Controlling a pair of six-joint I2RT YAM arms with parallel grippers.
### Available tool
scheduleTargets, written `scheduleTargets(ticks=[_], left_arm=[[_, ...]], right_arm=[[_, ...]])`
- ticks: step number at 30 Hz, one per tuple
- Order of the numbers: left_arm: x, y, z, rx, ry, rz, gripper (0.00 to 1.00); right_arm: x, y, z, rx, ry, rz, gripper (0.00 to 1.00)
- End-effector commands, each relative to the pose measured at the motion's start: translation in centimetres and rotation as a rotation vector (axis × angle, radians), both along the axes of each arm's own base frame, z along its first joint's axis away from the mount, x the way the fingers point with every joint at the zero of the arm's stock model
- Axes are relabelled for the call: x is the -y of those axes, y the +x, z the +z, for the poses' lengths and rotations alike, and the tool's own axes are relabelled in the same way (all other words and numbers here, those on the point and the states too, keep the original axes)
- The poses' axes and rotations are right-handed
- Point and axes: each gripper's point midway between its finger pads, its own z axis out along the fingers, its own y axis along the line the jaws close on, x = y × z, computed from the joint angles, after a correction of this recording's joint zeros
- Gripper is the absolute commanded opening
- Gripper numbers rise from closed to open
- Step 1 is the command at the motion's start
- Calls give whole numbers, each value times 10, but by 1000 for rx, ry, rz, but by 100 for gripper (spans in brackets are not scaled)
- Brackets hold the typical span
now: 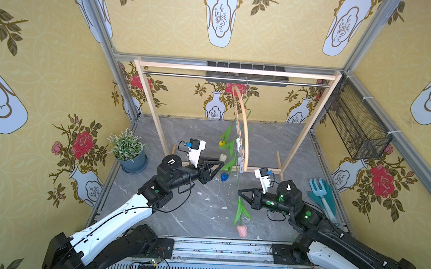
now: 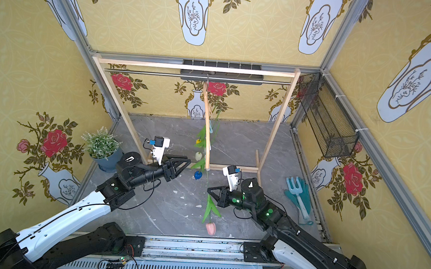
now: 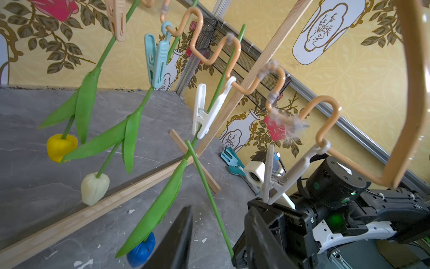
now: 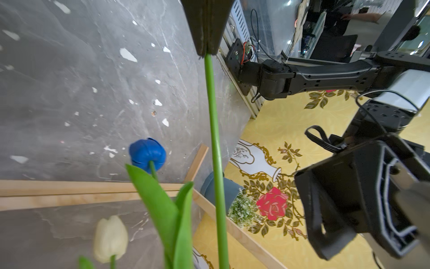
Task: Dry the flowers on a clothes hanger
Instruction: Pick up the flower at the center of the board, then open the clamp at the hanger.
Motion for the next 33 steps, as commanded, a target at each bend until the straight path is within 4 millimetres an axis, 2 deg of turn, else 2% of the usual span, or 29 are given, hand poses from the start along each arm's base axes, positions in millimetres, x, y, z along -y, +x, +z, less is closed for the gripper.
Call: scheduleTargets(ticks=[1, 6, 9, 15, 20, 33], left_arm=[[4, -5, 2, 53, 30, -44, 42], [9, -7, 3, 71, 61, -86, 43], [14, -10, 4, 79, 66, -123, 43], [18, -15, 4, 88, 70, -159, 49], [28, -28, 12, 137, 72, -218, 49], [48, -36, 24, 174, 76, -259, 49]], right_arm=[[22, 5, -13, -7, -79, -104, 0], [48, 7, 2, 38, -101, -198, 0], [54, 6, 18, 77, -85, -209, 0], [52, 5, 40, 118, -76, -191, 0], [51, 6, 55, 155, -52, -190, 0], [47, 10, 96, 290, -29, -169, 0]])
